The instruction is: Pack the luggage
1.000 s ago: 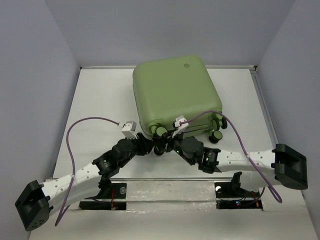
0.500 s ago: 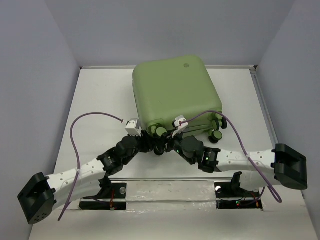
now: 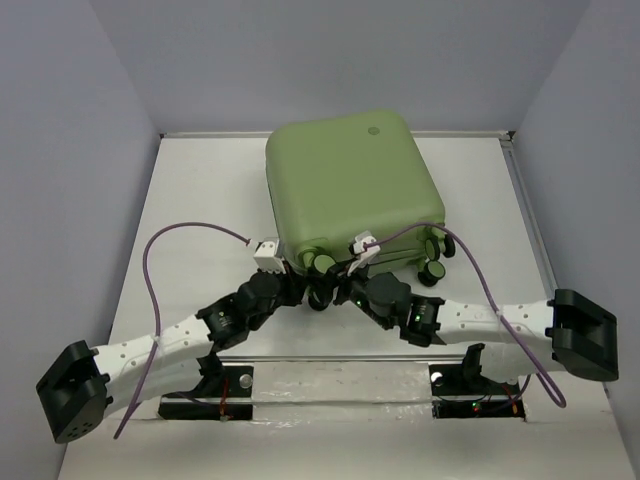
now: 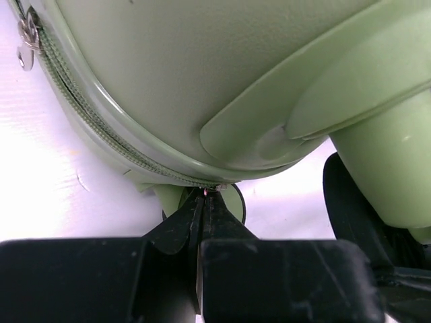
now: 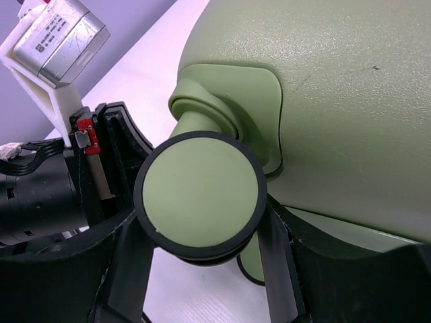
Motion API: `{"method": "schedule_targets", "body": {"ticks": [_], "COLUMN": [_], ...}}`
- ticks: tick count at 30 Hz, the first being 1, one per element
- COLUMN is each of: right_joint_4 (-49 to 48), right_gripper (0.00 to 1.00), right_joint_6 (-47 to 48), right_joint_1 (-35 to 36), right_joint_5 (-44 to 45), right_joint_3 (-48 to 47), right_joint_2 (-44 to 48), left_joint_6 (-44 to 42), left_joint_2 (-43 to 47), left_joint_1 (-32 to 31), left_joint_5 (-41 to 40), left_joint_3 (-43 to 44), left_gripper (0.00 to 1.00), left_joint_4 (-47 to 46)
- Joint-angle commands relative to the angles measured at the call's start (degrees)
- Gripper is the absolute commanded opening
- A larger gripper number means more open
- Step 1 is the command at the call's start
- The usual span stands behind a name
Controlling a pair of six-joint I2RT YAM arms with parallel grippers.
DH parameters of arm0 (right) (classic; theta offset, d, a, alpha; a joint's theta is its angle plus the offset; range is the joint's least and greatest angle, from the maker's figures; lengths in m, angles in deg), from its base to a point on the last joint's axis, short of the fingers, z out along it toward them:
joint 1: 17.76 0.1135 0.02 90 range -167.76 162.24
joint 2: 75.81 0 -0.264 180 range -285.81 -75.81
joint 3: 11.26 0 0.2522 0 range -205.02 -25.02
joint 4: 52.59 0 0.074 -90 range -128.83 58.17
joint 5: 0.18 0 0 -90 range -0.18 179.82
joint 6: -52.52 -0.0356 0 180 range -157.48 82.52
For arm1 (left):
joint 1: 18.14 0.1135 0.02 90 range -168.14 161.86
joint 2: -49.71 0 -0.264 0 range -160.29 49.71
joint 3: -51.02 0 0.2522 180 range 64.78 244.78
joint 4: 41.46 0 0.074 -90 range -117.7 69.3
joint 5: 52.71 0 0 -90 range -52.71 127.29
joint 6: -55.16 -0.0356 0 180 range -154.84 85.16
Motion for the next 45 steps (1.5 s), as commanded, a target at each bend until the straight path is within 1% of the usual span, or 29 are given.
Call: {"method": "schedule_targets", "body": {"ticks": [1, 7, 10, 12, 15, 16, 17, 18, 19, 20, 24, 26, 27, 29, 30, 31, 32, 33, 34, 35, 37, 38, 40, 41, 42, 43, 45], "right_joint_4": [-3.89, 0.51, 2.53, 4.81, 6.49, 6.93, 7.11, 7.28, 7.46, 7.63, 7.72, 7.02, 6.5, 4.92, 4.48, 3.77, 3.77, 3.68, 3.51, 3.5, 4.38, 5.6, 7.27, 9.55, 10.79, 13.24, 15.45], "right_gripper": [0.07, 0.07, 0.07, 0.07, 0.07, 0.07, 0.07, 0.07, 0.07, 0.07, 0.07, 0.07, 0.07, 0.07, 0.07, 0.07, 0.07, 0.07, 0.07, 0.07, 0.07, 0.19, 0.38, 0.6, 0.69, 0.83, 0.96], "right_joint_6": [-1.22, -1.31, -1.49, -1.93, -2.37, -2.46, -2.37, -2.46, -2.37, -2.02, -1.14, -0.79, -0.53, 0.27, 0.7, 1.75, 2.28, 2.99, 4.47, 5.01, 5.8, 6.94, 8.61, 9.92, 10.28, 9.77, 8.19], "right_joint_1": [-0.76, -0.76, -0.76, -0.76, -0.76, -0.76, -0.76, -0.76, -0.76, -0.76, 0.38, 0.38, 0.99, 1.52, 2.31, 3.1, 3.63, 4.33, 5.56, 5.57, 6.36, 7.84, 9.16, 10.82, 10.84, 11.45, 11.46], "right_joint_5": [3.24, 4.65, 4.3, 3.33, 2.18, 1.4, 0.78, 0.34, 0.08, -0.53, -1.68, -3.61, -5.01, -6.25, -7.12, -7.74, -8.36, -8.36, -8.36, -8.71, -8.8, -9.15, -8.46, -6.27, -4.16, -0.49, 2.35], "right_joint_3": [2.19, 4.74, 5.88, 6.5, 7.99, 8.6, 8.78, 8.79, 8.79, 8.7, 7.39, 6.51, 5.37, 3.7, 2.56, -0.15, -3.83, -3.87, -7.7, -9.74, -14.13, -18.59, -23.1, -26.6, -27.68, -28.21, -27.09], "right_joint_2": [6.65, 12.63, 16.04, 17.9, 20.98, 22.2, 22.65, 23.09, 23.44, 23.79, 22.05, 20.38, 18.02, 15.29, 11.96, 10.19, 6.43, 6.39, 2.74, 0.88, -2.73, -6.14, -9.41, -11.6, -12.32, -12.41, -9.97], "left_joint_6": [2.2, 6.76, 8.61, 8.45, 6.16, 5.37, 4.15, 3.53, 2.82, 2.03, 1.67, 1.59, 1.33, 0.8, 0.36, -0.17, -1.82, -2.8, -3.85, -5.43, -6.58, -7.02, -7.99, -8.08, -7.99, -8.25, -8.34], "left_joint_2": [2.29, 7.82, 8.8, 9.33, 9.59, 8.98, 8.54, 8.1, 7.75, 7.05, 6.25, 8.35, 9.41, 14.58, 16.52, 20.36, 22.06, 23.47, 25.74, 26.46, 27.17, 26.82, 26.12, 25.33, 25.15, 25.06, 25.67], "left_joint_1": [0.69, 0.69, 1.3, 2.44, 5.78, 8.66, 10.52, 12.54, 14.73, 18.5, 22.74, 23.1, 23.1, 23.1, 23.1, 23.1, 23.19, 23.11, 23.1, 23.02, 23.02, 23.1, 23.1, 23.1, 23.1, 23.1, 23.1], "left_joint_5": [-13.17, -17.39, -18.98, -18.98, -19.16, -18.81, -18.46, -16.28, -16.26, -13.65, -12.57, -10.73, -9.76, -7.65, -7.12, -6.6, -6.42, -6.24, -6.07, -6.15, -5.89, -5.02, -2.74, -2.11, -1.5, 0.42, 2.45], "left_joint_3": [3.14, 3.05, 3.4, 4.02, 4.89, 5.07, 5.42, 5.6, 5.6, 5.6, 7.53, 9.45, 9.99, 11.22, 12.88, 13.85, 16.3, 17.8, 19.12, 22.27, 25.27, 28.16, 30.55, 32.65, 33.54, 34.07, 34.78], "left_gripper": [0.06, 0.06, 0.06, 0.06, 0.06, 0.06, 0.06, 0.06, 0.06, 0.06, 0.06, 0.08, 0.28, 0.48, 0.68, 0.75, 0.95, 0.95, 0.99, 0.99, 0.99, 0.99, 0.99, 0.99, 0.99, 0.99, 0.99], "left_joint_4": [7.14, 15.85, 20.93, 22.09, 21.39, 20.26, 18.77, 17.63, 16.48, 13.69, 11.64, 11.81, 12.16, 13.48, 14.96, 15.67, 16.9, 16.91, 18.3, 19.54, 20.68, 21.3, 22.53, 22.97, 23.5, 23.94, 23.51]}}
